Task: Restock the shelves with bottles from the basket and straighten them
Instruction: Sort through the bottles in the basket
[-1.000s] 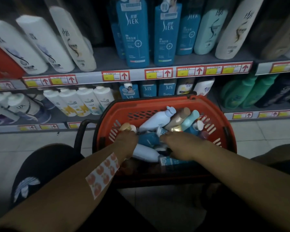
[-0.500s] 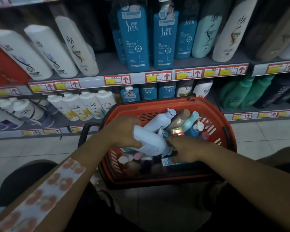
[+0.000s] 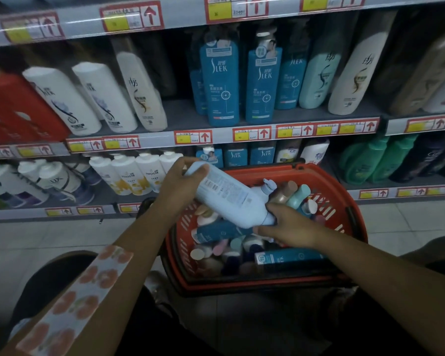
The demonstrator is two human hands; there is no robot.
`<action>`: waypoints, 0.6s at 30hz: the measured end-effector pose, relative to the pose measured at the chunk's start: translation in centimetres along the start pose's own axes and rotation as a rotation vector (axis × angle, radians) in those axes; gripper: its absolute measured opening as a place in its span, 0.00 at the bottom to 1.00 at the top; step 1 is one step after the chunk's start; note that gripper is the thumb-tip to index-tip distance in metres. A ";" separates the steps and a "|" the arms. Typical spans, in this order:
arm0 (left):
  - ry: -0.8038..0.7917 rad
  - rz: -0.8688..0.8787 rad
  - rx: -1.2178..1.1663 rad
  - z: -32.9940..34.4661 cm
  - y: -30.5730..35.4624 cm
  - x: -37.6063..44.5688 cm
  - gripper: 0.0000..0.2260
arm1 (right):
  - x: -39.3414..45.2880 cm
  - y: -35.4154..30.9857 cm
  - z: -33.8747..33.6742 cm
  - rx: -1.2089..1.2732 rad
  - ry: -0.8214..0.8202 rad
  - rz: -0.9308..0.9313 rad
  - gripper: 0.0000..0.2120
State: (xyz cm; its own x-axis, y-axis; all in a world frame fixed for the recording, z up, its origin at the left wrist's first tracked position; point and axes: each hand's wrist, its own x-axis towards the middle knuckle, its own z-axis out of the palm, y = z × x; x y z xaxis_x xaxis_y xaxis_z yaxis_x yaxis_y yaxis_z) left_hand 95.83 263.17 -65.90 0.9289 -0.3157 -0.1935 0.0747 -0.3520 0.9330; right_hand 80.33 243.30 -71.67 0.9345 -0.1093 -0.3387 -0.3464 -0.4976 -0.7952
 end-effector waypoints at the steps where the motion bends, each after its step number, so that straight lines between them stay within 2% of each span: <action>1: 0.026 -0.055 -0.014 0.0 -0.3 0.4 0.07 | -0.2 -0.2 0.0 -0.026 0.044 -0.028 0.13; 5: 0.074 -0.253 -0.033 0.7 -1.6 1.6 0.09 | -1.4 -2.1 -0.2 0.090 0.168 -0.156 0.24; 7: 0.030 -0.420 -0.142 1.6 -1.7 1.7 0.11 | -2.5 -3.8 -0.7 0.246 0.181 -0.192 0.18; 9: -0.061 -0.559 -0.168 2.5 -1.9 1.1 0.10 | -3.6 -5.3 -1.4 0.400 0.170 -0.225 0.15; 12: -0.241 -0.620 -0.021 3.3 -2.8 -0.2 0.15 | -4.3 -6.3 -2.5 0.525 0.171 -0.282 0.17; 14: -0.397 -0.661 0.061 3.7 -3.8 -0.7 0.19 | -4.4 -6.7 -3.0 0.533 0.184 -0.290 0.14; 18: -0.635 -0.708 0.123 5.1 -4.2 -2.0 0.22 | -4.1 -6.8 -3.7 0.422 0.350 -0.328 0.12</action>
State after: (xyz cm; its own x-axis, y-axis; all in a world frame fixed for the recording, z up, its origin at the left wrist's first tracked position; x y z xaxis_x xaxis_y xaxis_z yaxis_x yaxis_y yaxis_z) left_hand 91.84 260.81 -70.95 0.3098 -0.4006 -0.8623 0.4712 -0.7230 0.5052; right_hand 79.16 243.92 -63.04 0.9441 -0.3188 0.0837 0.0266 -0.1793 -0.9834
